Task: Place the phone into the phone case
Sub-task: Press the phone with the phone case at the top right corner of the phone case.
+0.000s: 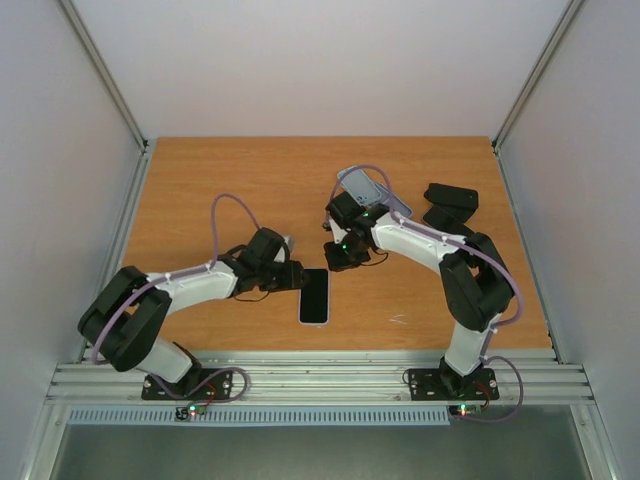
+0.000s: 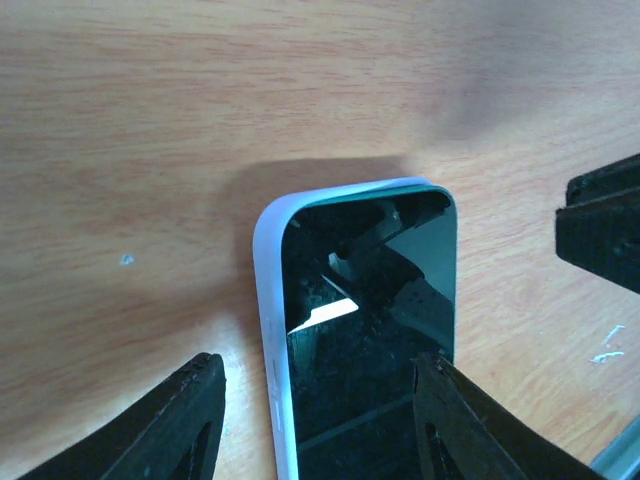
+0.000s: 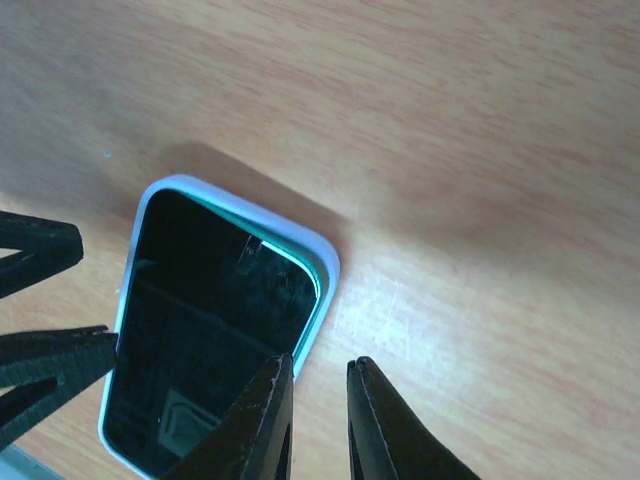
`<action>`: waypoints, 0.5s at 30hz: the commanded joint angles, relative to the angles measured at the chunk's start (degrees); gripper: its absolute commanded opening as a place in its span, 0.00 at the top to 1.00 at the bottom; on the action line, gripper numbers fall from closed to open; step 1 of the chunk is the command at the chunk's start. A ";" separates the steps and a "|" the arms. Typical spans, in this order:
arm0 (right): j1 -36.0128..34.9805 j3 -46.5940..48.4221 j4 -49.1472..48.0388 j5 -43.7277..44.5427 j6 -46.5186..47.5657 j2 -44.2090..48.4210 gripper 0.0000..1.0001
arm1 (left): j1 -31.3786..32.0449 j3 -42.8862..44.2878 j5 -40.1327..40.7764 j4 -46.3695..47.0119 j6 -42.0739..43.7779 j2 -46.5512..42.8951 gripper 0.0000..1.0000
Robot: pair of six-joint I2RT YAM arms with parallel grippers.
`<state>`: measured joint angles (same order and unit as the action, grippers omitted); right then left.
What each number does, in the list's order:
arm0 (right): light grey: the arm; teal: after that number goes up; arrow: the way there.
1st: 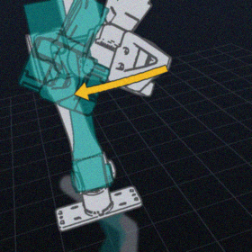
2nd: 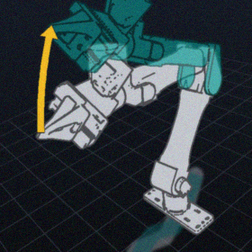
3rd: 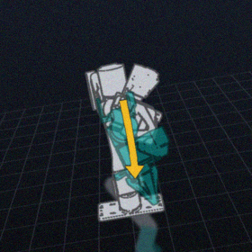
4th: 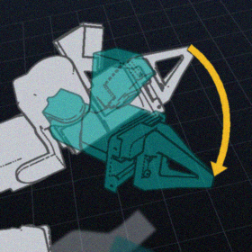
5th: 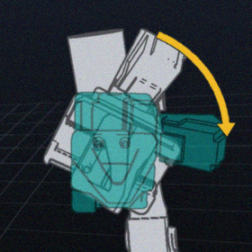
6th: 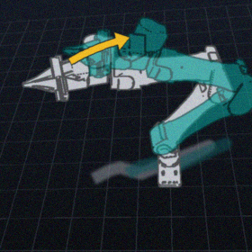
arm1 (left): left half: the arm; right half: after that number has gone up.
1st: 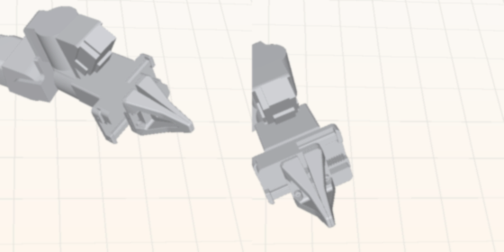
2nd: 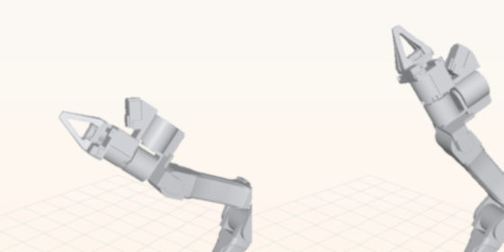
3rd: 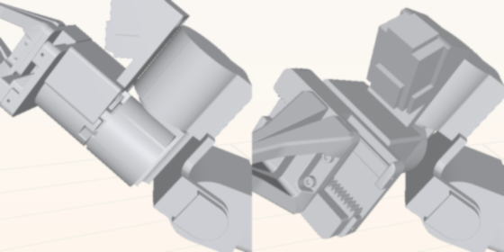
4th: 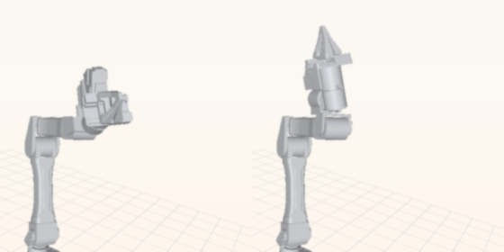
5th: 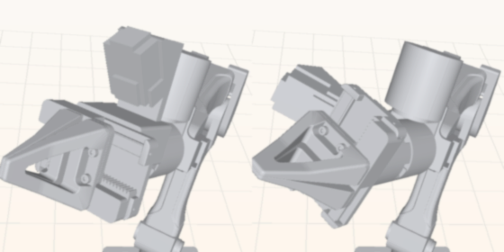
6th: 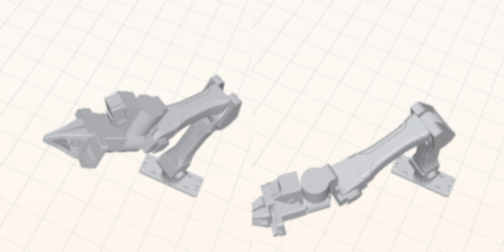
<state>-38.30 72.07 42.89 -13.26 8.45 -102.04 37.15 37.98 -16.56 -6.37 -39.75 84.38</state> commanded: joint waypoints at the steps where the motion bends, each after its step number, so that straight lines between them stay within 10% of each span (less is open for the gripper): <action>1: 1.03 3.83 -0.21 -3.39 3.40 -3.96 0.82 | -0.34 4.34 0.17 -3.98 3.95 3.41 0.47; 15: 1.30 7.93 1.08 -4.32 5.06 -11.34 0.86 | -0.22 8.87 -1.25 -7.47 6.10 10.82 0.58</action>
<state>-37.21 78.74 42.89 -17.63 12.03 -112.33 36.95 45.60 -16.91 -12.82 -34.92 93.78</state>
